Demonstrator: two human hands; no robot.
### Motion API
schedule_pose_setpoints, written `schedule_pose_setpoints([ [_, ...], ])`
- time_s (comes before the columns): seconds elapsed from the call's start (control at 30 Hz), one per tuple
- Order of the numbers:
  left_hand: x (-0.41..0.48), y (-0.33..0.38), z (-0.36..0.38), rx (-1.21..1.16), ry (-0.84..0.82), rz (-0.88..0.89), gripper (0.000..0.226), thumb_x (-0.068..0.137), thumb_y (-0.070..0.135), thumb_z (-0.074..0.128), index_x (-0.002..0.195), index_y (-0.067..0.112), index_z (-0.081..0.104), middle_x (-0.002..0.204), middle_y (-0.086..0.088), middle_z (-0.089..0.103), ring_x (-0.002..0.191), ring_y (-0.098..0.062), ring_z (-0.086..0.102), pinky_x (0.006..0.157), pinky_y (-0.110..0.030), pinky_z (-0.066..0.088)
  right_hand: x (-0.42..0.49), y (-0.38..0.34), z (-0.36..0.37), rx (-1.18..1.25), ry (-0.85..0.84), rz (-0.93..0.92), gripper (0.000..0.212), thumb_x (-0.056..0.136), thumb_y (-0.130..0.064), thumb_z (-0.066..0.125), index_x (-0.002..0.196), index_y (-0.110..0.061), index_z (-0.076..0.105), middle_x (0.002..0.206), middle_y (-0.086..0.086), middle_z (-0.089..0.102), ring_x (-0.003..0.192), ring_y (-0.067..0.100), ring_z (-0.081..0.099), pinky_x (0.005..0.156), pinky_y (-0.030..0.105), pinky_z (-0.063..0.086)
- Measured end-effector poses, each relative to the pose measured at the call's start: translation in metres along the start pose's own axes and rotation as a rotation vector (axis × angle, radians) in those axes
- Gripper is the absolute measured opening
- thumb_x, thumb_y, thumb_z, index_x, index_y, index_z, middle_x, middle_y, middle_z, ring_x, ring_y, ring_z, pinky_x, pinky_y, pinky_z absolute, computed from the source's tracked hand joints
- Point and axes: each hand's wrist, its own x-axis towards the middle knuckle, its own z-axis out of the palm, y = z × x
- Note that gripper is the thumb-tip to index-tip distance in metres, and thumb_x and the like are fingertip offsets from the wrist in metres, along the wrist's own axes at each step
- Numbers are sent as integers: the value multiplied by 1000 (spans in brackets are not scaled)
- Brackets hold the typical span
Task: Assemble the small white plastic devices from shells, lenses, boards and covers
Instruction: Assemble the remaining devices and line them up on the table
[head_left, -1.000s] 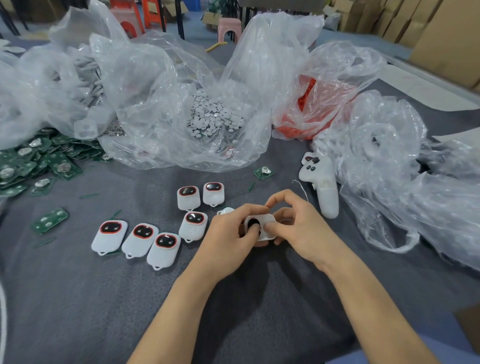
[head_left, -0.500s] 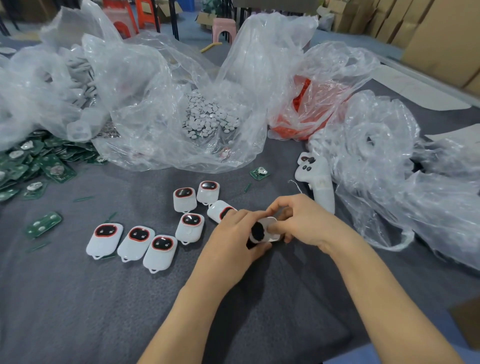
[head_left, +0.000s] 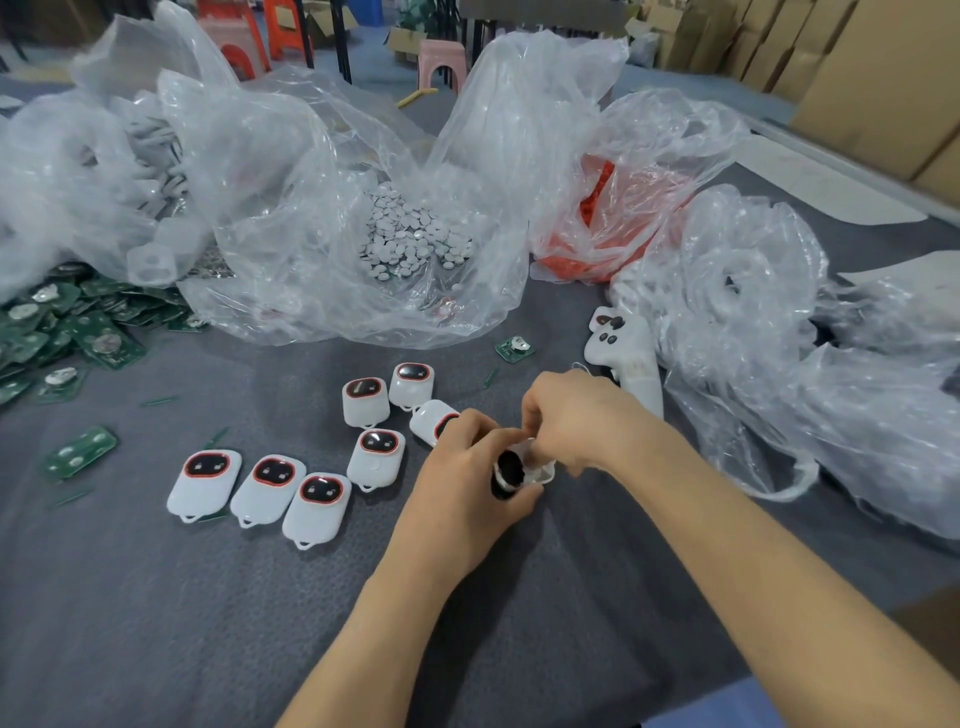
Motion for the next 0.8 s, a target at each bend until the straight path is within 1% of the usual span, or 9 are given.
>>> schedule_pose_setpoints([
  [0.1, 1, 0, 0, -4, 9, 3, 38, 71, 15, 82, 107, 10, 71, 95, -6, 56, 84, -11, 47, 73, -9, 30, -2, -1, 0, -66, -24, -8, 17, 83, -9, 60, 98, -16, 63, 77, 5, 65, 58, 18, 63, 68, 33, 56],
  [0.27, 0, 0, 0, 18, -6, -18, 37, 71, 14, 82, 106, 6, 71, 95, -8, 57, 87, -19, 54, 75, -14, 33, 5, 14, 7, 240, -116, -37, 21, 81, -15, 66, 93, -18, 49, 68, 2, 64, 39, 12, 58, 44, 24, 45],
  [0.43, 1, -1, -1, 27, 8, -16, 36, 73, 18, 80, 107, 9, 70, 96, -4, 55, 87, -16, 52, 73, -11, 29, 8, 28, -1, 448, -180, -63, 28, 80, -23, 75, 90, -15, 50, 60, 1, 61, 37, 9, 52, 37, 19, 37],
  [0.53, 0, -2, 1, 25, 14, -31, 36, 76, 22, 78, 109, 11, 69, 99, 1, 53, 92, -13, 52, 78, -11, 31, 19, 36, -29, 555, -107, -74, 20, 80, -21, 76, 83, -13, 57, 54, -2, 61, 39, 9, 53, 37, 19, 37],
  [0.6, 0, -2, 1, 11, 12, -42, 36, 76, 23, 77, 110, 13, 69, 100, 4, 53, 94, -11, 52, 80, -9, 32, 42, 37, -48, 559, 66, -67, 12, 84, -19, 71, 81, -11, 62, 56, -1, 63, 43, 10, 56, 38, 19, 40],
  [0.63, 0, -1, 1, 5, 12, -46, 36, 76, 23, 77, 110, 14, 69, 100, 5, 53, 94, -9, 51, 80, -8, 32, 57, 35, -54, 508, 165, -54, 8, 87, -15, 66, 84, -7, 65, 65, 4, 67, 49, 13, 59, 42, 23, 45],
  [0.7, 0, -1, 0, -9, 11, -45, 36, 77, 24, 77, 110, 15, 69, 100, 6, 52, 92, -6, 49, 79, -4, 32, 88, 31, -59, 316, 276, -21, 19, 88, -3, 54, 99, 2, 69, 96, 16, 70, 75, 24, 65, 66, 34, 57],
  [0.73, -1, 0, 0, -15, 10, -41, 35, 77, 25, 77, 110, 15, 69, 99, 7, 52, 90, -5, 49, 79, -3, 31, 103, 31, -59, 243, 261, -20, 27, 88, 1, 50, 106, 3, 69, 111, 18, 68, 91, 28, 65, 80, 35, 55],
  [0.8, -1, 0, 0, -11, 10, -30, 34, 77, 24, 77, 109, 15, 69, 98, 6, 53, 90, -5, 50, 80, -2, 31, 123, 33, -57, 162, 196, -56, 38, 88, 6, 45, 118, -3, 66, 126, 14, 61, 111, 28, 58, 92, 31, 48],
])
